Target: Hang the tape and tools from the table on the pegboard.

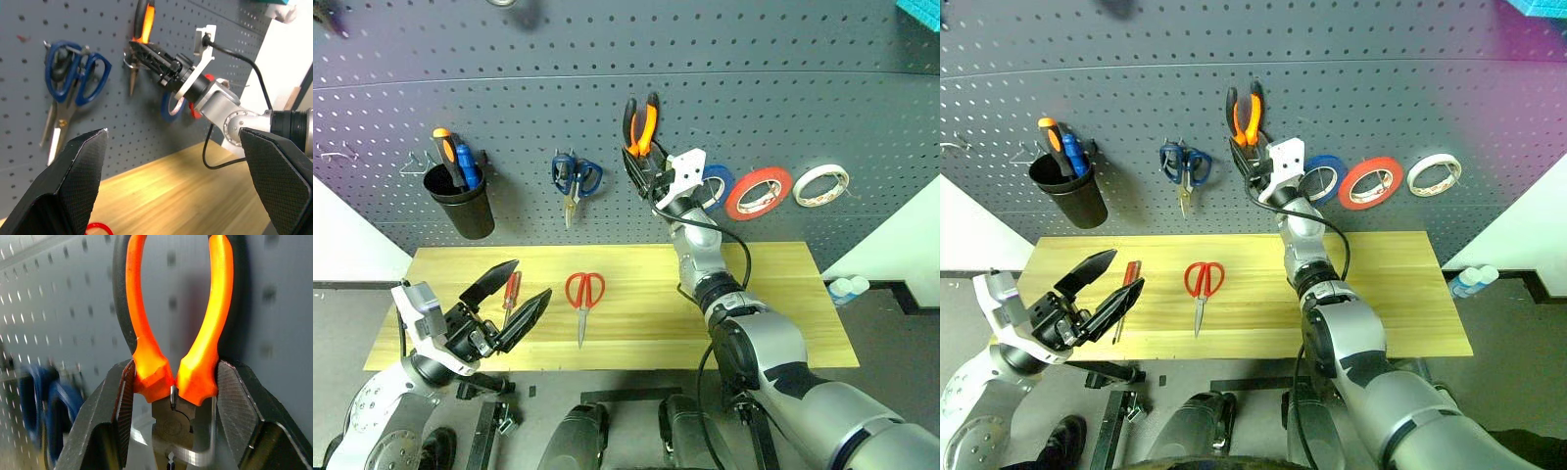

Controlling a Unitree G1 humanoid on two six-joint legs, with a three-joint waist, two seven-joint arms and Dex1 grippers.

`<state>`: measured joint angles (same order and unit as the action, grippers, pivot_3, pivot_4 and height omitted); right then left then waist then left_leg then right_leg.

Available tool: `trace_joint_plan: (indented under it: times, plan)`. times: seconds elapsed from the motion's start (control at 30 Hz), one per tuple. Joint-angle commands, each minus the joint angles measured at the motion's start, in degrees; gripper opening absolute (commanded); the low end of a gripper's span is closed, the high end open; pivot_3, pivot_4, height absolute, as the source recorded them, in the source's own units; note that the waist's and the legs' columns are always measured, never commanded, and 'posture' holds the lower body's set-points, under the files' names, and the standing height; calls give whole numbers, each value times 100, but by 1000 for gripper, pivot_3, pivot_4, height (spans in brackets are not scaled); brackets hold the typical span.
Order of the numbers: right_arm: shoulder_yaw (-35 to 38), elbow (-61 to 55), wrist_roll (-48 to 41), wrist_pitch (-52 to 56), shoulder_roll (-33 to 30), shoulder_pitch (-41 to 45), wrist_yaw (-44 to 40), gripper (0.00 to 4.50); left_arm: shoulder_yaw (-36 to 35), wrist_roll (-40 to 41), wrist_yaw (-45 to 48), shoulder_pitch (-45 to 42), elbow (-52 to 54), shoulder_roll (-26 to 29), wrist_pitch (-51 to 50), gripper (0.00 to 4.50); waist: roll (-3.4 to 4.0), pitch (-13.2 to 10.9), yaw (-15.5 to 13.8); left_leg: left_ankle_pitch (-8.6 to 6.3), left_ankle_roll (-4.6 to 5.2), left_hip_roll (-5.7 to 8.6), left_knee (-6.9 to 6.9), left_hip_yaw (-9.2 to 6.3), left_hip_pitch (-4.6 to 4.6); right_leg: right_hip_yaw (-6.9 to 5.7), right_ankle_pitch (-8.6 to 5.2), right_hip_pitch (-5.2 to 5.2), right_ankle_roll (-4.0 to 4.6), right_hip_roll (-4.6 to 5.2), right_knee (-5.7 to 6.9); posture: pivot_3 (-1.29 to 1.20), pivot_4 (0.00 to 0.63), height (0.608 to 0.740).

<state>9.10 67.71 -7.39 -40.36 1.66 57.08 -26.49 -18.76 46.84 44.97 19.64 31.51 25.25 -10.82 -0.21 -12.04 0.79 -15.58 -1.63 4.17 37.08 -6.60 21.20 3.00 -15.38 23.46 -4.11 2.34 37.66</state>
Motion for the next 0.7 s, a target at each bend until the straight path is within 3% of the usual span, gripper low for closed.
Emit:
trace_joint_plan:
  times: [0.03,0.07,0.1,0.27,0.7]
  plan:
    - [15,-145,-1,22,-10,-6,120,2091,-15,56,0,-17,167,42,-3,4500,0,-15,8,0,0,0,-1,0,2,0,0,2,-1,0,-2,123,240,740]
    - [43,-167,-63,22,0,-17,31,2091,-11,50,6,-36,146,45,-7,4500,0,-17,11,0,0,0,-2,0,3,0,1,2,-1,0,-4,120,239,740]
    - [84,-193,-133,32,-2,-7,-43,2808,-5,46,12,-56,122,45,-12,4500,0,-18,16,0,0,-1,-3,-1,4,-1,0,2,-1,0,-6,119,238,740]
    - [114,-243,-154,-59,-40,27,-48,4358,10,19,54,-108,30,30,-4,4500,0,-28,13,0,0,-1,-1,-3,4,-2,-1,-2,1,0,-10,115,233,740]
    - [59,-854,-333,-389,164,-96,-172,4471,-11,-24,170,-146,-102,16,65,4500,-5,-90,8,3,4,-1,-4,-3,22,-2,1,8,1,1,-33,109,228,740]
